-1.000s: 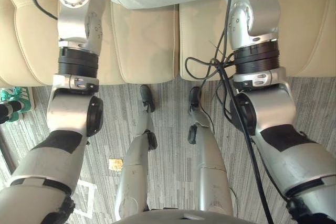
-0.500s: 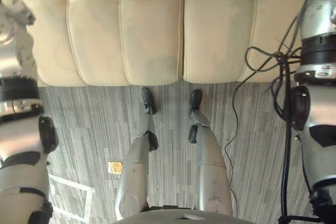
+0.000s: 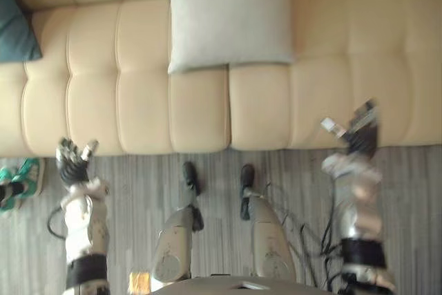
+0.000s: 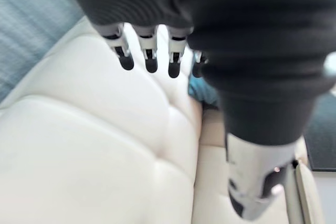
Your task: Pick up cushions and gather them together orderly.
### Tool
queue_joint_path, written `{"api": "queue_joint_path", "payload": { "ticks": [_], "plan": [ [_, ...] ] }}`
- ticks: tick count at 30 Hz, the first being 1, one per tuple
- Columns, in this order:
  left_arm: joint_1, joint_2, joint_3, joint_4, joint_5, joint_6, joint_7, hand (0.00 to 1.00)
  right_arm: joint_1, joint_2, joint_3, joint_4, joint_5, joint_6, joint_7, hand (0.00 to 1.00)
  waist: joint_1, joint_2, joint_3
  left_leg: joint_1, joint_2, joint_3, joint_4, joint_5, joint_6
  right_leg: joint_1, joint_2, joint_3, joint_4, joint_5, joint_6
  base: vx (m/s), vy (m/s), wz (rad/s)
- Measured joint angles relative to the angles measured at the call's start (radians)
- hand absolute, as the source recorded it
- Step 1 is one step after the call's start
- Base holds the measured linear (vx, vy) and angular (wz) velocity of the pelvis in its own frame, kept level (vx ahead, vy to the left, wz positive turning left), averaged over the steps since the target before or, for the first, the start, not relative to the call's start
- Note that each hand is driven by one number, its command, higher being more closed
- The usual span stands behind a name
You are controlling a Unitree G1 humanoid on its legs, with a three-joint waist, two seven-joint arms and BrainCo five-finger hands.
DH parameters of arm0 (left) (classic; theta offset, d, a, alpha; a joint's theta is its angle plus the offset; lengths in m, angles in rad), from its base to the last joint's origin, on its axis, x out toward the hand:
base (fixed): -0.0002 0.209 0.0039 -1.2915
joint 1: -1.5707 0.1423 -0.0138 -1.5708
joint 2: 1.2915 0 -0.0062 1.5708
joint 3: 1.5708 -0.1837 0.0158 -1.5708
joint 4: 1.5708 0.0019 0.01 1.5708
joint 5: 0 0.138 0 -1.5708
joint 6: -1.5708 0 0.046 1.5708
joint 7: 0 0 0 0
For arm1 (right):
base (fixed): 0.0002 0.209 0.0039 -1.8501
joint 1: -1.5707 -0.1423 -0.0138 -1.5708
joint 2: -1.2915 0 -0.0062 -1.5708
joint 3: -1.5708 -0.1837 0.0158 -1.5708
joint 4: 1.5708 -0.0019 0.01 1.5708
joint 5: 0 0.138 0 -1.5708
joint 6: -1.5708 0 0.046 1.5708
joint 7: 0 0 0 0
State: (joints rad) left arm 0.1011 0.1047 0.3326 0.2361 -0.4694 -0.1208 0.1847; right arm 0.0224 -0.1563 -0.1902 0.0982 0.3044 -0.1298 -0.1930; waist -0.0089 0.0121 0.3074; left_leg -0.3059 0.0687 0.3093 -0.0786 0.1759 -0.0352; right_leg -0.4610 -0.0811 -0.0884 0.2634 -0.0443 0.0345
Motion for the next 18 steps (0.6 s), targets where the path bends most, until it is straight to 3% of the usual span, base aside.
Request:
{"api": "queue_joint_path", "payload": {
  "ticks": [4, 7, 12, 18],
  "plan": [
    [0.076, -0.088, -0.025, 0.167, 0.013, 0.014, -0.03, 0.0, 0.124, 0.097, 0.023, 0.139, -0.078, 0.022, 0.049, 0.0, -0.003, -0.013, -0.096, 0.102, 0.012, 0.033, 0.0, -0.035, -0.006, 0.12, 0.017, 0.027, -0.081, 0.02, 0.006, 0.09, -0.012, -0.34],
    [0.079, -0.139, -0.029, 0.36, 0.098, 0.04, -0.04, 0.0, 0.158, 0.145, 0.025, 0.309, -0.115, 0.04, 0.053, 0.0, -0.005, -0.013, -0.161, 0.175, 0.012, 0.05, 0.0, -0.056, -0.002, 0.204, 0.018, 0.04, -0.12, 0.029, 0.012, 0.09, 0.012, -0.16],
    [0.077, -0.162, -0.027, 0.539, 0.218, 0.073, -0.039, 0.0, 0.152, 0.16, 0.068, 0.482, -0.188, 0.066, 0.062, 0.0, 0.001, -0.015, -0.218, 0.26, 0.009, 0.059, -0.001, -0.076, -0.003, 0.299, 0.018, 0.048, -0.158, 0.033, 0.019, 0.06, 0.018, -0.06],
    [0.071, -0.156, 0.016, 0.65, 0.311, 0.089, -0.021, 0.0, 0.118, 0.167, 0.061, 0.605, -0.305, 0.086, 0.062, 0.0, 0.016, -0.023, -0.24, 0.351, 0.002, 0.113, -0.006, -0.098, -0.004, 0.369, 0.021, 0.107, -0.177, 0.043, 0.028, 0.02, 0.026, -0.25]
  ]
}}
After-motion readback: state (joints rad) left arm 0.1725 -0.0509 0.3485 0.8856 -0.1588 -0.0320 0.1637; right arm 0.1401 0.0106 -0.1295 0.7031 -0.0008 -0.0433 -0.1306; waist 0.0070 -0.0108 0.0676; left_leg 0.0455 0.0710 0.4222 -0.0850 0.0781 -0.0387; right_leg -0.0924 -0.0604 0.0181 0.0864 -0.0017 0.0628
